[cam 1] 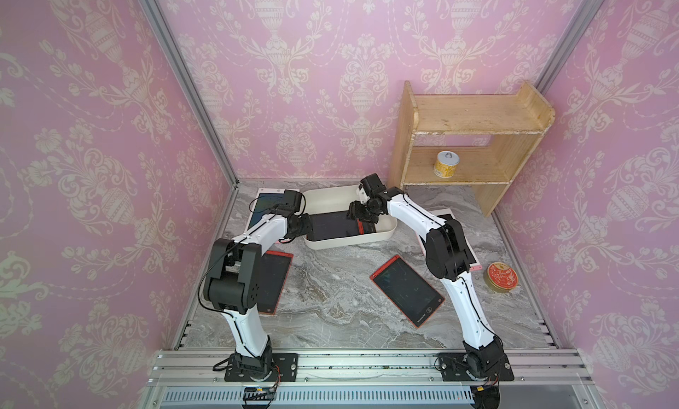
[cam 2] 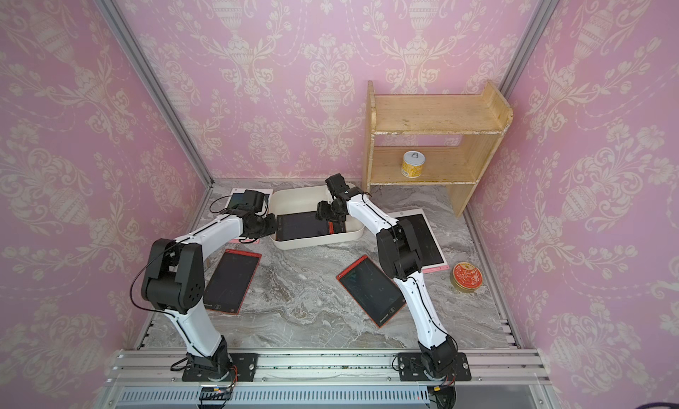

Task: Take out the writing tablet from the storage box
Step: Pick up the writing tablet from the storage box.

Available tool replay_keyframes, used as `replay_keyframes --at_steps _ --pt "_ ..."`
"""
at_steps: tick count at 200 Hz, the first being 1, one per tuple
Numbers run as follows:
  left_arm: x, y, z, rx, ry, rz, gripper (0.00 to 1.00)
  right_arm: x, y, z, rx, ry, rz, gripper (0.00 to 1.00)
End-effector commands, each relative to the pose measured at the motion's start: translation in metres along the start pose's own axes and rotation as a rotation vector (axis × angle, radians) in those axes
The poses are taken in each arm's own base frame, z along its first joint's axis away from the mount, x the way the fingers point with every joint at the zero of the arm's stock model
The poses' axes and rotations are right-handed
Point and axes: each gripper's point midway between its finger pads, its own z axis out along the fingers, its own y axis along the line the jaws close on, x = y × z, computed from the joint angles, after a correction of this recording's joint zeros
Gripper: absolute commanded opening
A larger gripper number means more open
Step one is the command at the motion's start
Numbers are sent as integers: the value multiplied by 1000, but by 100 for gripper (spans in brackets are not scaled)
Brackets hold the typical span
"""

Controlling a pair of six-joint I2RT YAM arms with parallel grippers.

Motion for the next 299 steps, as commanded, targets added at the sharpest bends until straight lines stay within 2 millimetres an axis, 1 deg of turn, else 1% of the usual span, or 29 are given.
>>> replay_keyframes --at_steps 1,18,52,85,110,174,200,216,224,232,257,281,299 --pt "-4 -5 -1 27 -14 2 15 -3 -22 -8 122 2 -18 68" --pt "-4 -5 -4 25 -15 4 13 -1 -28 -1 143 11 -19 69" --pt "-6 -6 -11 24 -24 10 12 5 -42 12 180 34 -3 70" --pt "-8 -6 -17 24 -33 11 13 11 -42 22 158 58 15 70" --pt "-9 -6 -19 28 -38 9 13 15 -36 27 131 73 27 69" --pt "-5 -8 -14 36 -24 2 12 32 -3 38 16 125 44 67" --pt "-4 -9 -12 36 -20 4 12 29 13 34 -58 111 80 67" --pt "-3 -9 -11 36 -17 5 12 24 24 28 -109 91 119 67" --pt "-2 -9 -10 38 -16 4 10 21 30 24 -136 80 130 67" --pt "-2 -9 -10 38 -15 4 8 18 35 19 -159 70 140 67" --pt "0 -8 -8 38 -10 3 7 8 49 2 -219 27 165 66" --pt "2 -7 -6 33 -8 3 0 0 61 -15 -263 -2 170 66" --pt "3 -7 -5 32 -5 3 0 -4 69 -28 -293 -23 172 66"
